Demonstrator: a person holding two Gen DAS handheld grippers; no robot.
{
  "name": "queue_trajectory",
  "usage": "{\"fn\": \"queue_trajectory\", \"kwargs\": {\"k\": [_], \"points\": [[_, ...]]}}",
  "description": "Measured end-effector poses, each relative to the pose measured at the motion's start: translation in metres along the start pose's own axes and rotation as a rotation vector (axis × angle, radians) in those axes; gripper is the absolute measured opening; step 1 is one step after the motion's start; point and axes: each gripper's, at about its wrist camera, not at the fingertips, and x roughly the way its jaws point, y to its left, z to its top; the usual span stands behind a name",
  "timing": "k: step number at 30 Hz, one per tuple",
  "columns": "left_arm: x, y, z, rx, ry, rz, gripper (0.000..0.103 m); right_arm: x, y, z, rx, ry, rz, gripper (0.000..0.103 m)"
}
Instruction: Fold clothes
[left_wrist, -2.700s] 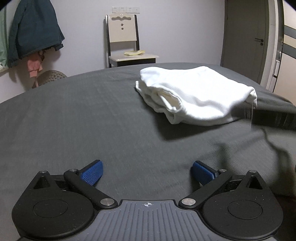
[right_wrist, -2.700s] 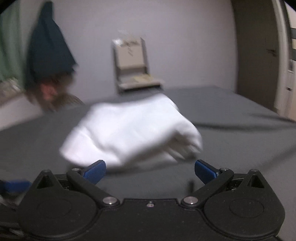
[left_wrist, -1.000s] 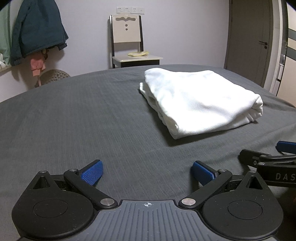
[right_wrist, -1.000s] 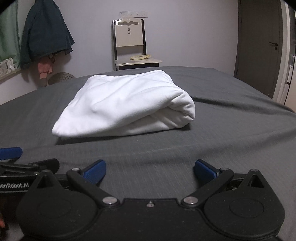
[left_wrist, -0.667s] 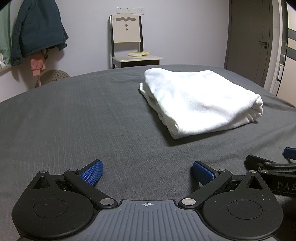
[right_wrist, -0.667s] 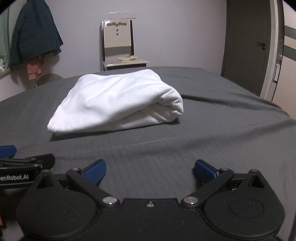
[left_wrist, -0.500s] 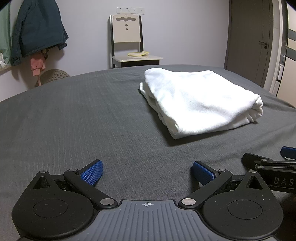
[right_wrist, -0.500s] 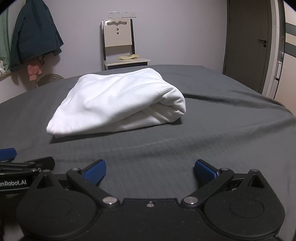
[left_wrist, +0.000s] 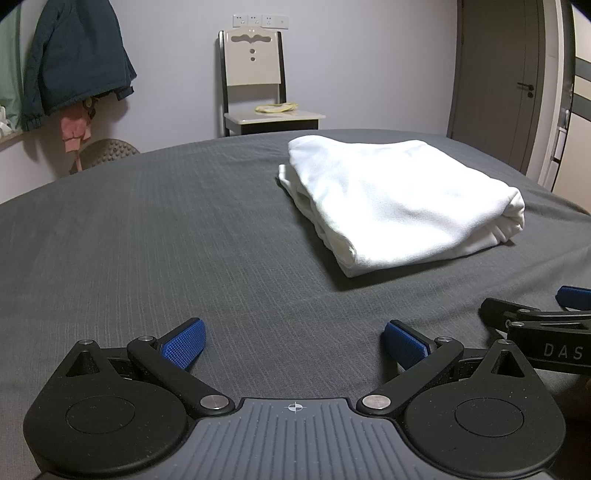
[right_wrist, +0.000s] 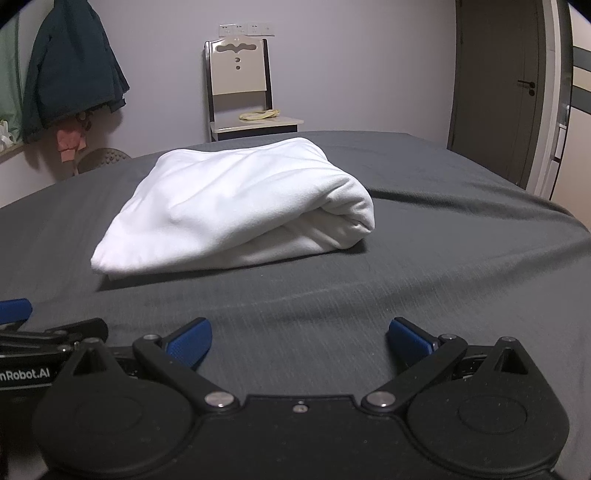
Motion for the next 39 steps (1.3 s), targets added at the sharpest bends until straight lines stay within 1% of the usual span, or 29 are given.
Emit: {"fn": "queue_trajectory", "kwargs": {"k": [39], "points": [[0.0010, -0.0010, 0.0007, -0.001, 0.000, -0.005, 0.103, 0.0009, -0.0008, 0.0037, 0.005, 0.019, 0.004, 0.103]]}}
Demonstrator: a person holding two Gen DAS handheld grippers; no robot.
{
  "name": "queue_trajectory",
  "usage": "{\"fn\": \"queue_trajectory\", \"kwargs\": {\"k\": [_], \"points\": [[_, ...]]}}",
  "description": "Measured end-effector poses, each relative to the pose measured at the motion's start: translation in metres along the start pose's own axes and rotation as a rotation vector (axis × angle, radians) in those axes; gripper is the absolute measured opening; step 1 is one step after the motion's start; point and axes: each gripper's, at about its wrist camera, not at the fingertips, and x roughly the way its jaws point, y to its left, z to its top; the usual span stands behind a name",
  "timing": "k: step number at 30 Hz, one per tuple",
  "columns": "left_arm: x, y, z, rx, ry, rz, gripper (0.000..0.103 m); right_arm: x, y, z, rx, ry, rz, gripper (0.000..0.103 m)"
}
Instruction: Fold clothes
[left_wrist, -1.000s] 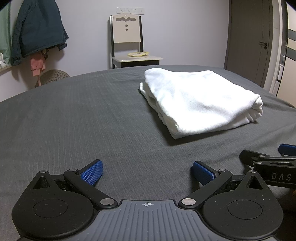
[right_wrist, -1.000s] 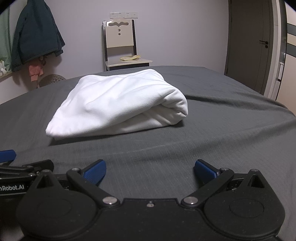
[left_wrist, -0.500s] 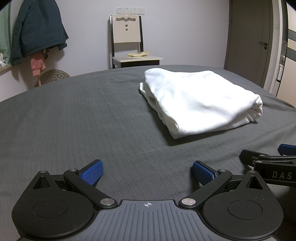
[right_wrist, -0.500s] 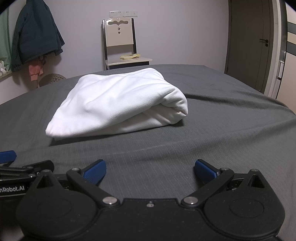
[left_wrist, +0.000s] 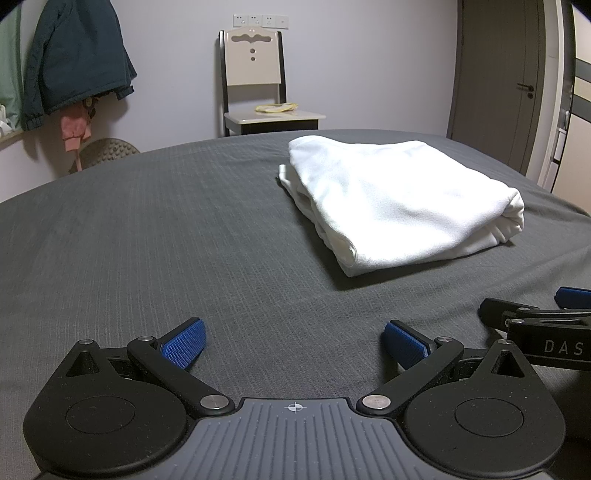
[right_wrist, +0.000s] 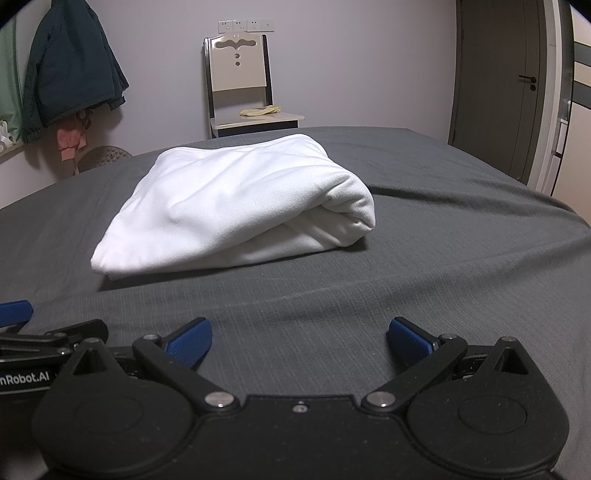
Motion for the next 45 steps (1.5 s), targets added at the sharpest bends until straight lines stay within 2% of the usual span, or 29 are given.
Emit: {"fn": "queue_trajectory", "kwargs": {"k": [14, 24, 29, 34, 38, 45], "points": [[0.000, 0.000, 0.000, 0.002, 0.000, -0.003, 0.103, 0.000, -0.001, 0.000, 0.007, 0.002, 0.003, 0.103], [0.000, 0.000, -0.001, 0.003, -0.001, -0.003, 0.103, -0.004, -0.012, 0.008, 0.101, 0.028, 0.063, 0.103], [0.000, 0.000, 0.000, 0.003, 0.000, -0.003, 0.103, -0.003, -0.014, 0.014, 0.083, 0.078, 0.084, 0.103], [0.000, 0.000, 0.000, 0.003, 0.000, -0.003, 0.103, -0.001, -0.013, 0.012, 0.031, 0.084, 0.094, 0.103], [0.001, -0.001, 0.000, 0.003, 0.000, -0.003, 0.103, -0.004, -0.005, 0.005, -0.039, 0.060, 0.076, 0.103], [0.000, 0.000, -0.001, 0.002, -0.001, -0.004, 0.103, -0.007, -0.001, -0.003, -0.040, 0.003, 0.061, 0.103]]}}
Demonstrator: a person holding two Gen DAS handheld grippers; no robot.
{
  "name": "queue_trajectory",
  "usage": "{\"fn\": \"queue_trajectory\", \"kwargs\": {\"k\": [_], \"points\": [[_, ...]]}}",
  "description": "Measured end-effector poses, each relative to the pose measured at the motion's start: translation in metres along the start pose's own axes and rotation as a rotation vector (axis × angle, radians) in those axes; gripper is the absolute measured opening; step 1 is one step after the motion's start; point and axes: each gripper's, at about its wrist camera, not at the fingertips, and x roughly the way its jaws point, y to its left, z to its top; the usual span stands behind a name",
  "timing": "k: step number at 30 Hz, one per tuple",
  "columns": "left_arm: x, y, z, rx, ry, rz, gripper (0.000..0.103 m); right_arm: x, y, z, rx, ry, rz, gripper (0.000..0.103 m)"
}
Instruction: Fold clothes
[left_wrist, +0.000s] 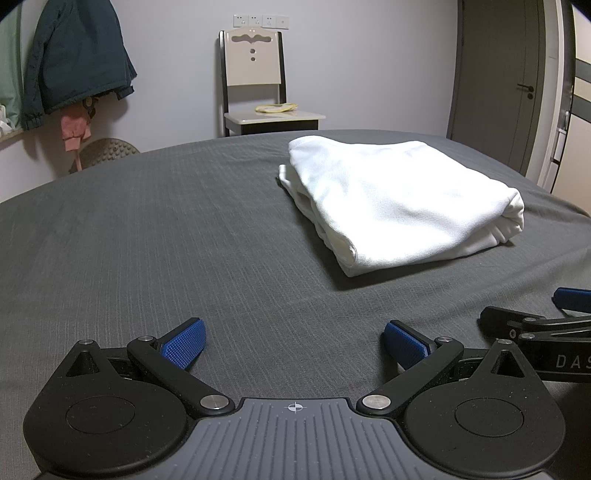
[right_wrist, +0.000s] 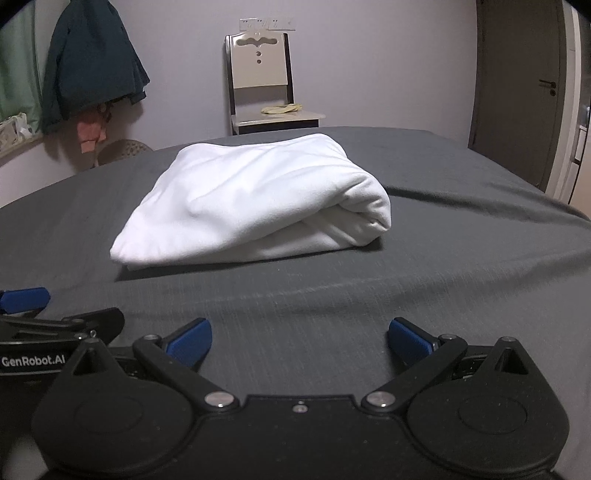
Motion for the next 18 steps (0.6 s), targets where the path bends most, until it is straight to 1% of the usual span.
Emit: {"fn": "queue_trajectory", "kwargs": {"k": [18], "points": [[-0.0005, 0.0011, 0.0009, 0.002, -0.001, -0.002, 0.103, 0.0004, 0.0006, -0.0016, 0.009, -0.007, 0.000, 0.103]]}}
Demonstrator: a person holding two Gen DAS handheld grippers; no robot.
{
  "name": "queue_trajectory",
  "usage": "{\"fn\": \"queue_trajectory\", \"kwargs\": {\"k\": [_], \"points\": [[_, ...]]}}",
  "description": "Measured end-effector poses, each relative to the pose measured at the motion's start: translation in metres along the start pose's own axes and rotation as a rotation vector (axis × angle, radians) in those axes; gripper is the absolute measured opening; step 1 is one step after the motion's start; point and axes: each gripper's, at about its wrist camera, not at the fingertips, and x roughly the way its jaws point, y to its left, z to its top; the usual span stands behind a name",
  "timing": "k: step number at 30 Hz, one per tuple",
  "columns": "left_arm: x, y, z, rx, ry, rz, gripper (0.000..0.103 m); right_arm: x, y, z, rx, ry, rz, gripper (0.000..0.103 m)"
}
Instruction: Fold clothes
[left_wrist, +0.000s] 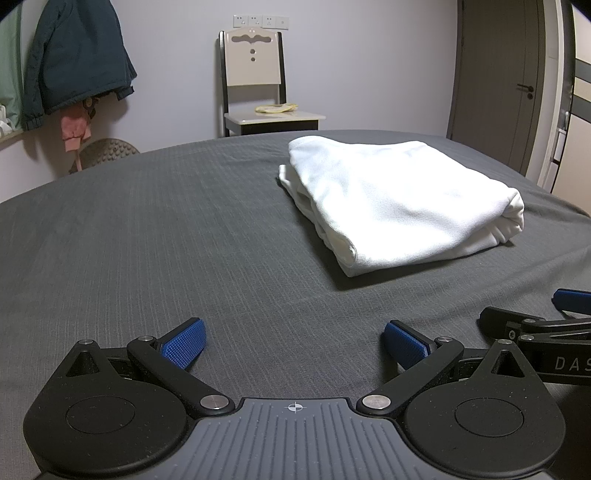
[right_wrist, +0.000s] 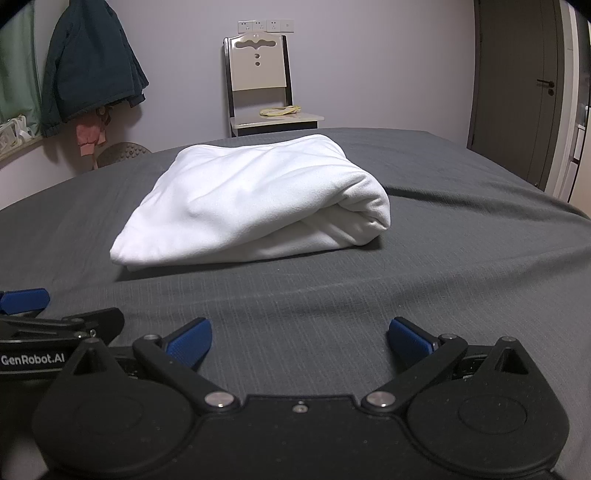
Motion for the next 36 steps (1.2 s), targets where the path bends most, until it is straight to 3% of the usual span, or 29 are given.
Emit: {"fn": "queue_trajectory", "kwargs": {"k": [36], "points": [[0.0019, -0.0020, -0.0013, -0.003, -0.003, -0.003, 0.103, -0.0002, -0.0009, -0.0013, 0.002, -0.009, 0.001, 0.103]]}}
